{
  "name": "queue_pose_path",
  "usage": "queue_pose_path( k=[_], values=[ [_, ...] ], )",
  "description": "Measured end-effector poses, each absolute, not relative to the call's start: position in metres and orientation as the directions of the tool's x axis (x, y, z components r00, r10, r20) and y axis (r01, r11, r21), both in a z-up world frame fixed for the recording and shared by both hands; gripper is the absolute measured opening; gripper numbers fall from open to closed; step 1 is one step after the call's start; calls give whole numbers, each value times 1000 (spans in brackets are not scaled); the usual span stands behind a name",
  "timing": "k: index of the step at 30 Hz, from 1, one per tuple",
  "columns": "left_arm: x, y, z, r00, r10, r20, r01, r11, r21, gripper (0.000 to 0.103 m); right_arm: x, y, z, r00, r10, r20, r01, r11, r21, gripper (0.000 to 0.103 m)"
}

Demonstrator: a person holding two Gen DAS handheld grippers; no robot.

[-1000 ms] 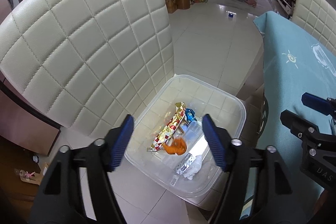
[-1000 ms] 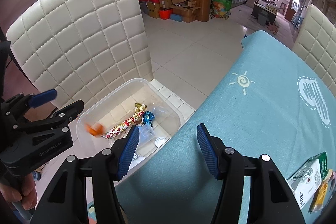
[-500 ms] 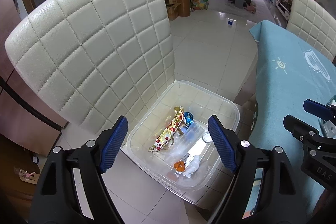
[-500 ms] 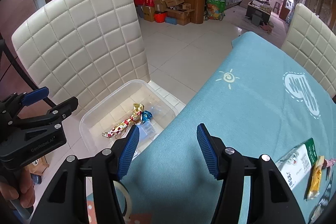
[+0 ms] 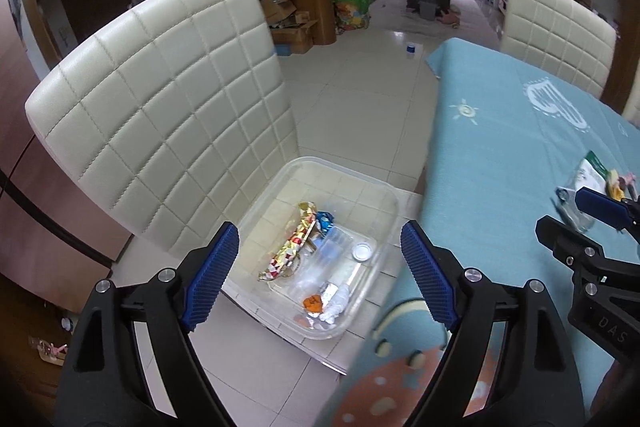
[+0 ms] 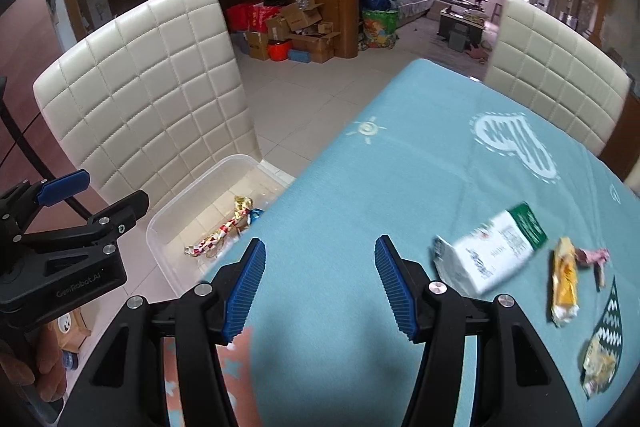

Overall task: Collect trash
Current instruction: 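Move both open tools back over the table, then grasp the white milk carton with the left tool while the right tool grasps the clear snack wrapper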

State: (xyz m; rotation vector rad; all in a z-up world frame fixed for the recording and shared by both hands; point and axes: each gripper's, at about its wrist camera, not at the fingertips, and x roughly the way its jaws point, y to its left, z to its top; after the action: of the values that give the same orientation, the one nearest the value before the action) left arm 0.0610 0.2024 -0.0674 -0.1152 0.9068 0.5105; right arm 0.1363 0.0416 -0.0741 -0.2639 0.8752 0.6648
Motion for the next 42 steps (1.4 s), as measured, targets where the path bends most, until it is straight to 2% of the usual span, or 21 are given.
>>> queue_pose_path(
  k=[11, 16, 22, 30, 38, 42],
  values=[
    [91, 96, -85, 535, 267, -801, -281, 951, 129, 87, 141, -79, -98, 498, 310, -810, -460, 886, 57, 56],
    [113, 47, -89, 544, 215, -811, -200, 972, 123, 93, 150, -147, -100, 529, 239, -814, -355, 934, 44, 56],
    [148, 0, -91, 561, 188, -806, -109, 982, 153, 95, 167, -221, -103, 561, 148, -815, -197, 980, 42, 56],
    [187, -22, -102, 550, 175, -816, -50, 983, 176, 96, 183, -274, -117, 559, 56, -827, -54, 998, 31, 56],
    [220, -16, -118, 523, 176, -834, -39, 982, 183, 96, 204, -268, -135, 535, 86, -840, -49, 996, 71, 57],
    [227, -9, -125, 518, 164, -840, -37, 985, 170, 96, 213, -251, -134, 549, 106, -829, -97, 993, 63, 48]
  ],
)
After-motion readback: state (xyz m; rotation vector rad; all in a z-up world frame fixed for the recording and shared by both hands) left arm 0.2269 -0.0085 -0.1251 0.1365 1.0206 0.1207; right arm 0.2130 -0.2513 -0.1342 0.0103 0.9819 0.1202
